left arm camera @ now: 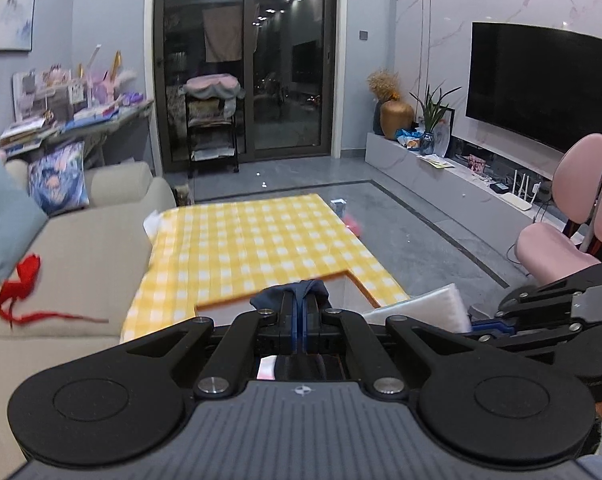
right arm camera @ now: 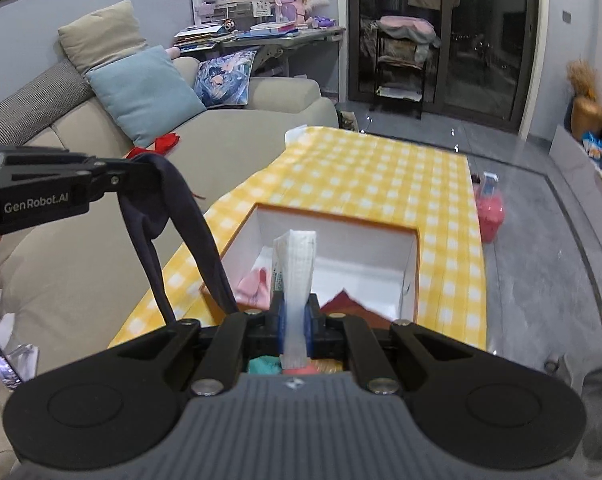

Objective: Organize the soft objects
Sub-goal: 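Carry navy cloth and tissue pack into the orange box and open both grippers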

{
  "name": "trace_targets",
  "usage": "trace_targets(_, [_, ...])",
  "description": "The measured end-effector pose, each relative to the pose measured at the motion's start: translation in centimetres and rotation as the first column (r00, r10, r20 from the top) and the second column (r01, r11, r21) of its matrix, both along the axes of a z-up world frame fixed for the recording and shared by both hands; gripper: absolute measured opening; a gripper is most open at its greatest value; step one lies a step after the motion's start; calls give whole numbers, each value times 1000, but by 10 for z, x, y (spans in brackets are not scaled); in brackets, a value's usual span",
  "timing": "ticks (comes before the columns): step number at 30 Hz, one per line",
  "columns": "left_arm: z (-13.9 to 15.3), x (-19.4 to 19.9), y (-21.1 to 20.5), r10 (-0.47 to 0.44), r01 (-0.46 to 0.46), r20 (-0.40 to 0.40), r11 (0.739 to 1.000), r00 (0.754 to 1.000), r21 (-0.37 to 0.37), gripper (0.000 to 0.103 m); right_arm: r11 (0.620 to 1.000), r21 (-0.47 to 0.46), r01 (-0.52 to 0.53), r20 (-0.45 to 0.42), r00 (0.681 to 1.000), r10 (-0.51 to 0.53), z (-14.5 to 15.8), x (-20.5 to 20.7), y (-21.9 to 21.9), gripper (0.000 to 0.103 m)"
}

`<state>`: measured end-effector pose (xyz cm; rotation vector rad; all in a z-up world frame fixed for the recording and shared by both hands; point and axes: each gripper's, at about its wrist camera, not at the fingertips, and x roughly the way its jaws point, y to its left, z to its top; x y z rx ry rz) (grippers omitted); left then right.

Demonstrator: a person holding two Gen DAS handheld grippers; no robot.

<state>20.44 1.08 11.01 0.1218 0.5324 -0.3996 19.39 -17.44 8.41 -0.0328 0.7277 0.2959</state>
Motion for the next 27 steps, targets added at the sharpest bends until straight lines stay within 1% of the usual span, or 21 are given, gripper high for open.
trace_targets(4, [-5, 22, -12, -5, 4, 26, 999, 1000, 43, 2, 1000, 5, 2, -19, 1000, -2, -6, 33, 5, 6])
trace_targets(7, [-18, 44, -20, 10, -13, 37, 996, 999, 83, 2, 1000, -4, 18, -42, 999, -18, -20, 62, 7, 7])
trace_targets(9, [-30, 60, -25, 15, -18, 29, 996, 999, 92, 2, 1000, -3, 27, -67, 997, -27, -35, 78, 8, 7])
trace_targets(13, [-62, 86, -27, 25, -21, -53, 997, 998, 71, 2, 998, -23, 52, -132, 990, -54, -74, 114, 9, 7])
trace_targets(15, [-84, 100, -28, 37, -29, -101, 997, 994, 78, 2, 997, -43, 66, -160, 984, -72, -93, 128, 10, 7])
trace_targets(17, [-100, 106, -27, 43, -31, -136, 996, 990, 89, 2, 996, -55, 73, -189, 978, -82, -112, 141, 9, 7])
trace_targets(19, [-118, 113, -25, 45, -31, -179, 996, 983, 83, 2, 995, -65, 72, -215, 973, -84, -129, 151, 9, 7])
trace_targets(22, [-137, 117, -22, 62, -44, -234, 996, 970, 81, 2, 994, -84, 69, -238, 967, -87, -148, 161, 9, 7])
trace_targets(27, [-163, 121, -18, 78, -51, -287, 994, 955, 99, 2, 991, -120, 56, -267, 960, -87, -172, 172, 13, 7])
